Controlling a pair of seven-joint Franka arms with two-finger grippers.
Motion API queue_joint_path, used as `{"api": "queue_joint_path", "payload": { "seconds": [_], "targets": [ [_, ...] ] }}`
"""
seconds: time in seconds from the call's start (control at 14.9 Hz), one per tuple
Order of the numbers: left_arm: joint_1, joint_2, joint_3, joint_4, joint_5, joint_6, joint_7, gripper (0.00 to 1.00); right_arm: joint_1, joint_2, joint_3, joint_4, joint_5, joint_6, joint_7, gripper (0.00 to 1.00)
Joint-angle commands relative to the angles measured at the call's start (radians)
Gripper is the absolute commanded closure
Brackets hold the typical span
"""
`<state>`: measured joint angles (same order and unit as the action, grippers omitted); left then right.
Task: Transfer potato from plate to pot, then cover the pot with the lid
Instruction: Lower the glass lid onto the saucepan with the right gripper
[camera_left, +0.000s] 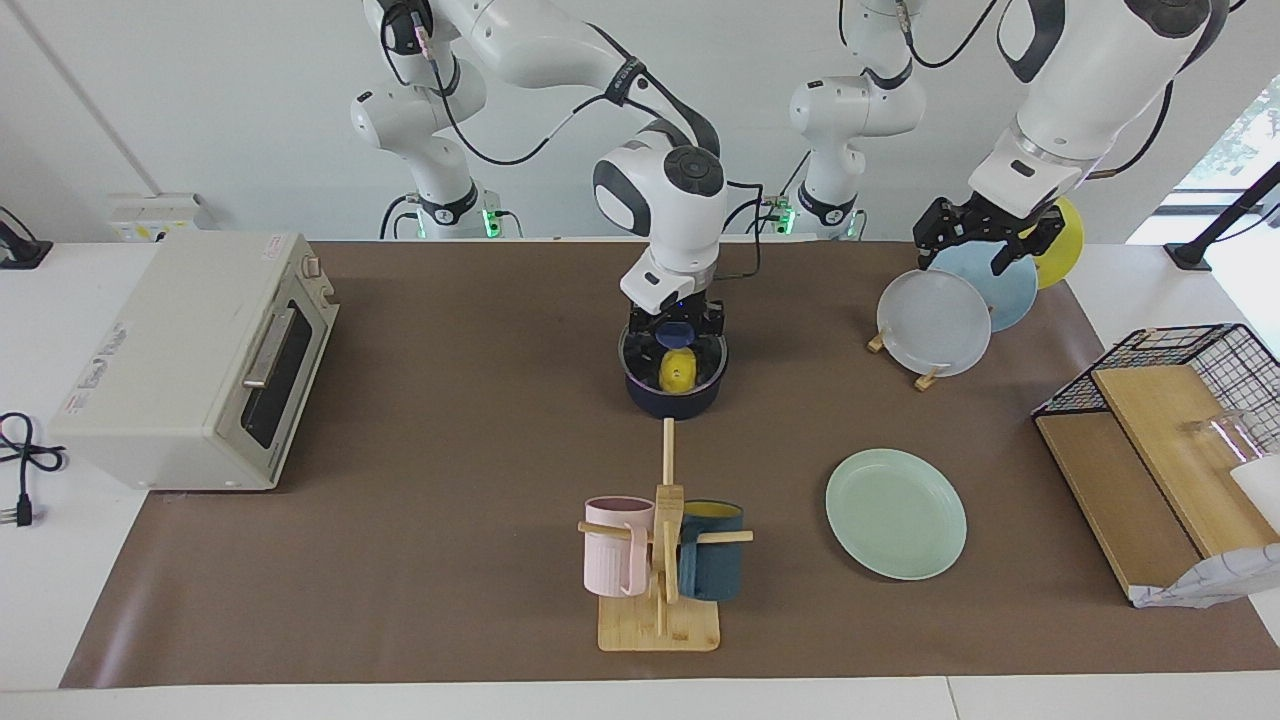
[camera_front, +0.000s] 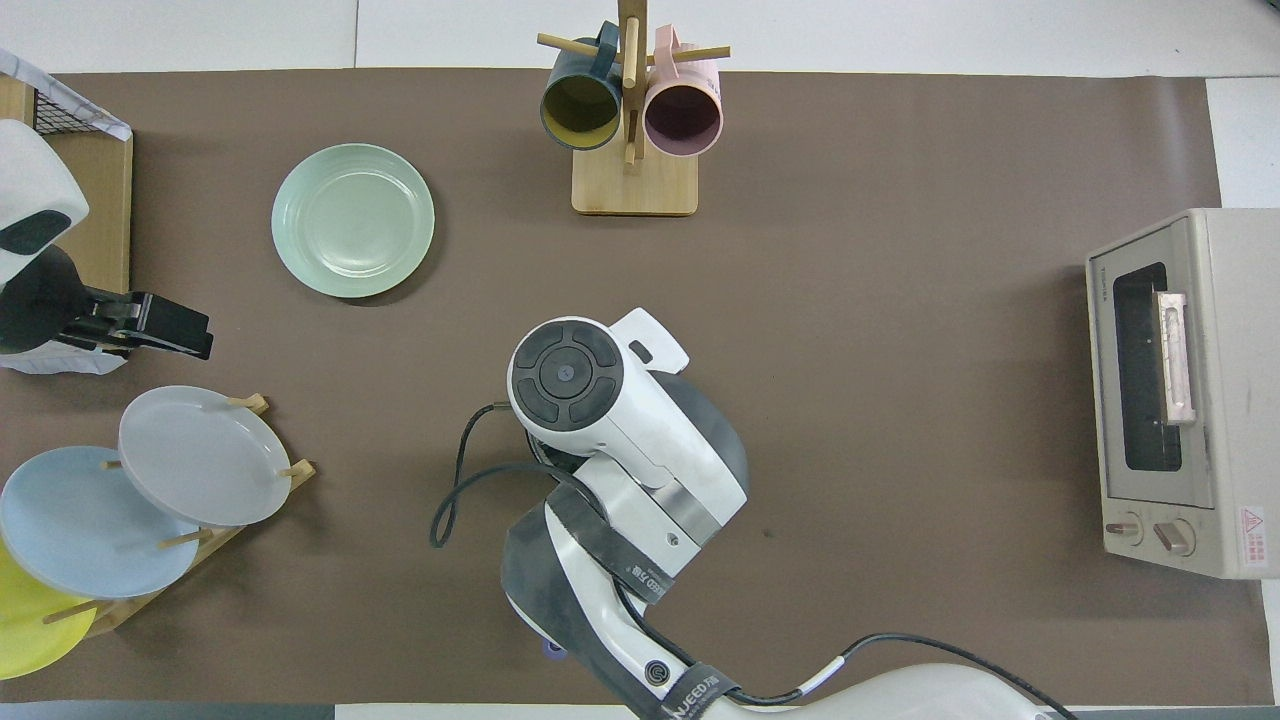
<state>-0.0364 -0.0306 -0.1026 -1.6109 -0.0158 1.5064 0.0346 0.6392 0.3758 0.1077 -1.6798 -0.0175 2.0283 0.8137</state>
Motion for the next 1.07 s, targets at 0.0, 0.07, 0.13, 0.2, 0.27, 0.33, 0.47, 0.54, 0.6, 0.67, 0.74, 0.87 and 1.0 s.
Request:
{"api": "queue_joint_path", "payload": {
  "seconds": [0.0,0.07,0.13,0.2,0.27,0.33,0.47,0.54,0.6,0.67,0.74,0.87,1.0],
  "targets": [
    [-0.008,-0.029,0.004,-0.037,0.005,0.041,-0.018,0.0,0.003,-0.018,0.0,-0.038,-0.012,0.035,0.03,1.0],
    [-0.008,-0.028,0.004,-0.038,0.005,0.049,-0.016,0.0,0.003,-0.018,0.0,-0.037,-0.012,0.036,0.032,1.0],
    [-0.008,-0.028,0.006,-0.037,0.005,0.057,-0.016,0.0,0.011,-0.018,-0.002,-0.037,-0.012,0.038,0.032,1.0],
    [-0.008,-0.028,0.006,-0.04,0.005,0.069,-0.016,0.0,0.016,-0.018,-0.002,-0.037,-0.01,0.041,0.032,1.0],
    [-0.007,-0.028,0.004,-0.04,0.005,0.077,-0.018,0.0,0.017,-0.018,-0.002,-0.04,-0.01,0.049,0.033,1.0],
    [-0.005,-0.028,0.004,-0.04,0.005,0.078,-0.016,0.0,0.019,-0.018,-0.002,-0.046,-0.01,0.055,0.033,1.0],
    [-0.004,-0.026,0.006,-0.04,0.005,0.077,-0.015,0.0,0.019,-0.02,-0.002,-0.049,-0.012,0.056,0.032,1.0],
    [-0.004,-0.028,0.006,-0.04,0.005,0.077,-0.013,0.0,0.017,-0.02,-0.002,-0.052,-0.013,0.058,0.032,1.0],
    [-0.002,-0.028,0.004,-0.038,0.005,0.077,-0.012,0.0,0.017,-0.02,-0.002,-0.052,-0.015,0.058,0.032,1.0],
    [0.0,-0.026,0.004,-0.037,0.005,0.075,-0.01,0.0,0.017,-0.021,-0.002,-0.054,-0.016,0.056,0.03,1.0],
    [0.0,-0.026,0.004,-0.035,0.005,0.077,-0.01,0.0,0.017,-0.021,-0.002,-0.057,-0.019,0.055,0.025,1.0],
    [-0.002,-0.026,0.004,-0.035,0.005,0.077,-0.009,0.0,0.019,-0.028,-0.002,-0.069,-0.05,0.056,0.021,1.0],
    [-0.002,-0.026,0.006,-0.037,0.005,0.077,-0.009,0.0,0.019,-0.028,-0.002,-0.069,-0.061,0.056,0.021,1.0]
  ]
}}
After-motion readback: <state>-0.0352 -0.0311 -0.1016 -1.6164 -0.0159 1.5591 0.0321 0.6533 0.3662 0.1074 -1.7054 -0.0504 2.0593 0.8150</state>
